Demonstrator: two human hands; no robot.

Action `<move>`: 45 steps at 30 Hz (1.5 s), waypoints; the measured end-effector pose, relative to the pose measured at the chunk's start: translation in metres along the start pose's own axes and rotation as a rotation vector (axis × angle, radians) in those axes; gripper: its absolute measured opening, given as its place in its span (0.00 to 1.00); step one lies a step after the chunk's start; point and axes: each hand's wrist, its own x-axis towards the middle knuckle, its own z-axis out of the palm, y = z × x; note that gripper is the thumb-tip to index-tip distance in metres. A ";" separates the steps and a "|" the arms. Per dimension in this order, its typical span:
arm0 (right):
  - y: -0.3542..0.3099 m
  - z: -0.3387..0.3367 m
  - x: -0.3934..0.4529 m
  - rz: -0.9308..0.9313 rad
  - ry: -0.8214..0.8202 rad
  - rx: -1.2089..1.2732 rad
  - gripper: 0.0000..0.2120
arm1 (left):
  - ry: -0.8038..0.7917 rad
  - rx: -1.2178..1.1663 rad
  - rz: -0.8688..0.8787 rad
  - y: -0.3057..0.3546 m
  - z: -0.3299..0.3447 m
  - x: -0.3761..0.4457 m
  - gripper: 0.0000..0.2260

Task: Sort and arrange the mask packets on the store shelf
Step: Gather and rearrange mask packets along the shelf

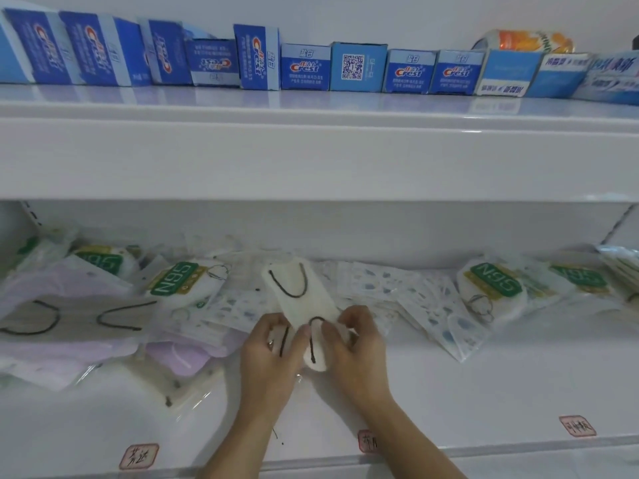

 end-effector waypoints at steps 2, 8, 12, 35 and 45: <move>0.007 0.002 0.008 -0.032 -0.009 -0.046 0.05 | 0.085 0.025 -0.011 -0.002 -0.001 0.001 0.09; 0.049 -0.048 0.037 -0.224 -0.059 -0.711 0.18 | 0.194 -0.219 -0.086 -0.004 -0.002 0.005 0.30; 0.056 -0.046 0.039 -0.187 0.047 -0.765 0.11 | 0.250 0.003 -0.031 -0.012 -0.002 0.008 0.16; 0.049 -0.018 0.057 -0.073 0.001 -0.799 0.06 | 0.189 0.092 -0.032 -0.012 0.000 0.006 0.17; -0.022 -0.018 0.020 -0.109 0.007 -0.141 0.09 | 0.048 0.082 0.016 -0.002 0.003 -0.001 0.10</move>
